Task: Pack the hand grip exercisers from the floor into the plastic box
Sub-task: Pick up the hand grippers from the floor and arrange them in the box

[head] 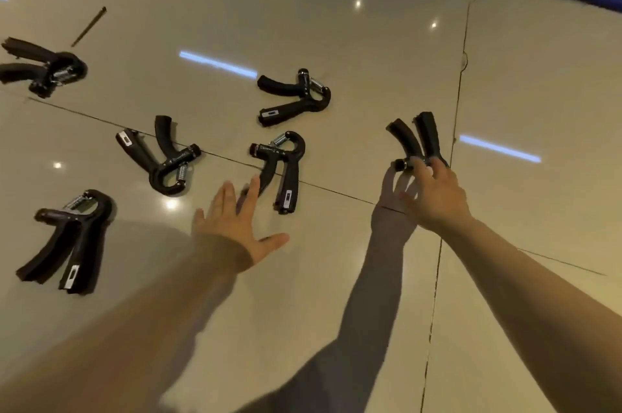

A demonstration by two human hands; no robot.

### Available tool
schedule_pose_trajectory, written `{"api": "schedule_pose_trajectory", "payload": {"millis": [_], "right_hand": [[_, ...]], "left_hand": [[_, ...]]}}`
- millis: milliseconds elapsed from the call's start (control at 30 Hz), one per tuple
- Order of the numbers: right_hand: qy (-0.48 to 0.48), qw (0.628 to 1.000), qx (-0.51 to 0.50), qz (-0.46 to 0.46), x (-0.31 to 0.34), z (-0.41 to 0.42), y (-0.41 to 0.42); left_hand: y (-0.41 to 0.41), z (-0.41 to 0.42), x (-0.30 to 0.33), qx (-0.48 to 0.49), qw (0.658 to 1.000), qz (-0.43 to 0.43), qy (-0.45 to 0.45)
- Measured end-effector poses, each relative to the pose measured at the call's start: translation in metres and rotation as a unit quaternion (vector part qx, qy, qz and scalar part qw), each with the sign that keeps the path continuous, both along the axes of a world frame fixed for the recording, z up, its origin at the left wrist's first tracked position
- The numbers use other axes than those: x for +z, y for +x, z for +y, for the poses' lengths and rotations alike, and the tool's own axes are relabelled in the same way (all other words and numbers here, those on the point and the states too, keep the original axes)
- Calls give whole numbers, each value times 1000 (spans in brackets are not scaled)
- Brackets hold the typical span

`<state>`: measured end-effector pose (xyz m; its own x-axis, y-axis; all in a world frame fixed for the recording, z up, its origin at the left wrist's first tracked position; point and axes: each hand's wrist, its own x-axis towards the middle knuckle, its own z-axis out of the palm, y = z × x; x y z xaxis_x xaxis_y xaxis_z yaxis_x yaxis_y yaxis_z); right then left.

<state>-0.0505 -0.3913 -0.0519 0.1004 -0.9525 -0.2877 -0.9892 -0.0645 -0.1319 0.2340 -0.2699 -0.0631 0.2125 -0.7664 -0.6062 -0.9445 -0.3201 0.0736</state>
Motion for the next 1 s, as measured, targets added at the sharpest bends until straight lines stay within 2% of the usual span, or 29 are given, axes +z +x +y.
{"api": "schedule_pose_trajectory", "payload": {"millis": [67,133,233,333,567,867,933,1000], "right_hand": [[3,1000,19,10,-4,-19,6],[33,999,29,28,-7,-35,7],[69,993,74,62,-17,-43,4],[45,993,95,60,-25,-34,-2],[56,985,137,86,-26,3,-8],[62,949,288,109,-24,143,-30],[62,950,289,103,-23,149,-30],[41,963,261,56,-15,142,-21]], "left_hand": [[-8,1,-8,-1,998,17,60],[-11,6,-11,-42,994,-18,103],[-9,9,-10,-74,989,-39,123],[-9,9,-8,-79,987,-34,135],[1,20,-10,-84,994,-1,68],[7,26,-21,-64,997,33,4],[8,24,-20,-60,997,39,-6],[5,23,-14,-5,995,82,-51]]}}
